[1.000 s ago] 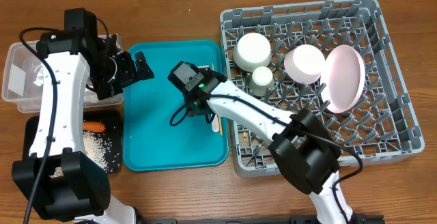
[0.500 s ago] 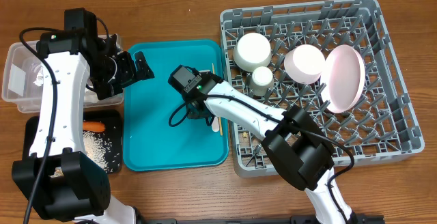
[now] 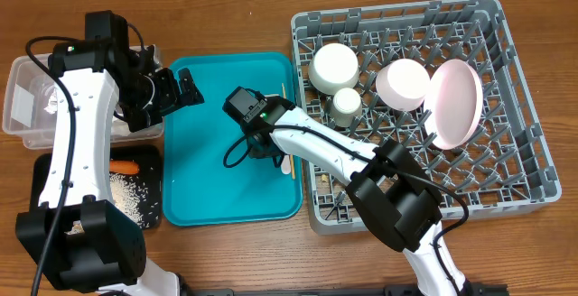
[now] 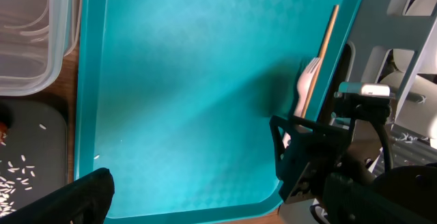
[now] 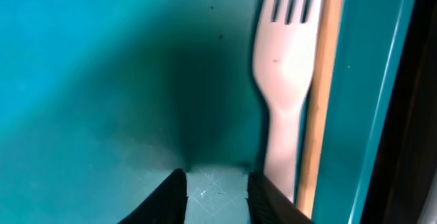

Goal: Sort waste into correct bins and load items into the dishwasher
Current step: 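Lower the right gripper and close it on the white fork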

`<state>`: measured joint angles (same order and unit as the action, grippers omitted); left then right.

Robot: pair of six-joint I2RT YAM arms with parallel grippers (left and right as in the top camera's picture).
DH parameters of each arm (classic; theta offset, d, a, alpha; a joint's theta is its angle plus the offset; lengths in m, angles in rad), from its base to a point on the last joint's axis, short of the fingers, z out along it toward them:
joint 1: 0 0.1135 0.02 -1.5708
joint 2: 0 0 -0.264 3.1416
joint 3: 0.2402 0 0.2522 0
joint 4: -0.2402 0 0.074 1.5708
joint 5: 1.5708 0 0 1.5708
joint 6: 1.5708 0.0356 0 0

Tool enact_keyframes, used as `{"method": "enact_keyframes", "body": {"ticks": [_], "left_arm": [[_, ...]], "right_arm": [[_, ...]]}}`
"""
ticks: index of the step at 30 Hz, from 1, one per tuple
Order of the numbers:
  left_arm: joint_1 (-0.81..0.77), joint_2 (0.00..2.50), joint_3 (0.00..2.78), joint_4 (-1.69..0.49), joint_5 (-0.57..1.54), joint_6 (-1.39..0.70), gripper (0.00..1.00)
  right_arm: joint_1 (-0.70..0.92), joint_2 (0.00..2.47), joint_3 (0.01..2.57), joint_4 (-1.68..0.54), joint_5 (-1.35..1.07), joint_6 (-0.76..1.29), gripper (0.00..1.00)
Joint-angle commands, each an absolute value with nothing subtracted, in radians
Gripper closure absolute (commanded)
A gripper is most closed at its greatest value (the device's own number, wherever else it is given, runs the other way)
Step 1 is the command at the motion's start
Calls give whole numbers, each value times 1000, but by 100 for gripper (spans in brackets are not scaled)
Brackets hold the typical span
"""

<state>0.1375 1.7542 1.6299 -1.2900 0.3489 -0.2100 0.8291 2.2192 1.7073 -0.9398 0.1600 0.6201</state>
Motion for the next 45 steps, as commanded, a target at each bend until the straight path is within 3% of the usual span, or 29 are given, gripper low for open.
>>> {"method": "enact_keyframes", "body": {"ticks": [1, 23, 26, 30, 45], "left_arm": [[136, 1739, 1654, -1289, 362, -229, 0], [136, 1739, 1654, -1289, 363, -229, 0], [138, 1739, 1654, -1174, 358, -266, 0], [138, 1739, 1654, -1135, 263, -266, 0], [144, 1739, 1664, -1129, -125, -218, 0]], "right_arm": [[829, 2191, 1737, -941, 165, 610, 66], [829, 2148, 1737, -967, 235, 576, 63], [829, 2130, 1742, -975, 235, 572, 62], [828, 2126, 1749, -991, 236, 569, 56], [808, 2172, 1683, -925, 235, 577, 54]]}}
